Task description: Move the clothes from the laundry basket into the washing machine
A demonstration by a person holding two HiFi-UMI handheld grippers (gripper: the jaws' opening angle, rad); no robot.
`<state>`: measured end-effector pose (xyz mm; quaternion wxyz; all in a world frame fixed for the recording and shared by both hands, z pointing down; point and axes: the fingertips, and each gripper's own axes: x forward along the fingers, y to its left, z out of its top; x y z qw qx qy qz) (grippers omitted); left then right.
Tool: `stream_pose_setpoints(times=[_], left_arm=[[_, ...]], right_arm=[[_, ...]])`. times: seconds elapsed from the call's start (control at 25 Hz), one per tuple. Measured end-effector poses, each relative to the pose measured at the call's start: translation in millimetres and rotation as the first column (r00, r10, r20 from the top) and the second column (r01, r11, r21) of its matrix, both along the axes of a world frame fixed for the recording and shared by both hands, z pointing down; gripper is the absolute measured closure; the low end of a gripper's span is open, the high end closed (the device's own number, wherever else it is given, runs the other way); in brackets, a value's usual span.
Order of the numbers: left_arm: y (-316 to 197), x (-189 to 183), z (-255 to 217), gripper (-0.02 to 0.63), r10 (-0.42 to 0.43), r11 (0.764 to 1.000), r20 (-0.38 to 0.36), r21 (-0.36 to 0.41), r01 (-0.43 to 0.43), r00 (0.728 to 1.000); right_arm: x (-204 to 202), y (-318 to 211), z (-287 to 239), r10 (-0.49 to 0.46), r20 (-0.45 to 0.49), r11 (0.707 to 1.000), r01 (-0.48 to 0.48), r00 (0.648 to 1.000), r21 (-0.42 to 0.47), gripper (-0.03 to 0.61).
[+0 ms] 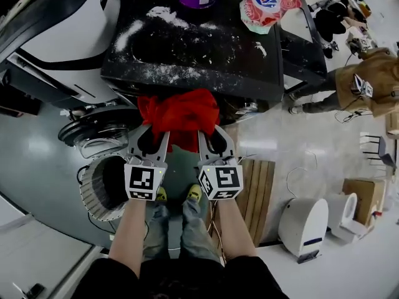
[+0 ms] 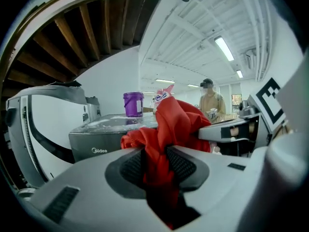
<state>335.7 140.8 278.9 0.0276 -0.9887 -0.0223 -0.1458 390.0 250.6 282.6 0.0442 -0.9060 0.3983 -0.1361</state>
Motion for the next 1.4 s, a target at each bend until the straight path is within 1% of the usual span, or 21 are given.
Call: stream_pose_setpoints(times=[0.2,0.4,0.56,0.8,0.92,1.04,1.2,1.32,1.4], left_arm=[[3,4,24,0.488,0.064,0.997,0.009,-0.034,-0.064,0.998],[4,7,53,0.488,0.114,0.993,0.018,-0.038,-0.114,0.993],[5,11,89,0.487,0.117,0.992,0.024,-0.052,-0.115,0.993],[6,33,160,0.486,0.085,0.996,0.022,-0.034,-0.084,0.996],[4,50,198,0.486,0.069,0.997,0.007,-0.033,-0.069,0.998],[2,61,236,0.486,0.064,0.998,-0.012,-0.027,-0.064,0.998],[-3,86,276,0.486,0.053,0.999,-0.068,-0.009,-0.053,0.996],[-12,104,302,0.486,0.051,0.999,-0.104,0.002,-0.051,0.993],[-19,116,316,0.485,0.039,0.999,-0.126,-0.007,-0.040,0.991]], right_arm=[[-2,9,22,0.069,0.017,0.997,-0.069,0.997,-0.019,0.503],[-4,12,52,0.120,0.030,0.993,-0.119,0.992,-0.029,0.503],[-1,13,86,0.125,0.045,0.992,-0.123,0.991,-0.038,0.503],[15,14,163,0.106,0.073,0.994,-0.103,0.992,-0.047,0.503],[29,10,204,0.088,0.065,0.995,-0.085,0.994,-0.055,0.503],[41,8,241,0.087,0.061,0.996,-0.085,0.994,-0.036,0.503],[63,3,282,0.087,0.024,0.996,-0.087,0.996,-0.034,0.503],[79,-7,309,0.097,0.006,0.995,-0.097,0.995,-0.013,0.503],[91,-13,321,0.101,-0.009,0.995,-0.101,0.995,0.007,0.503]])
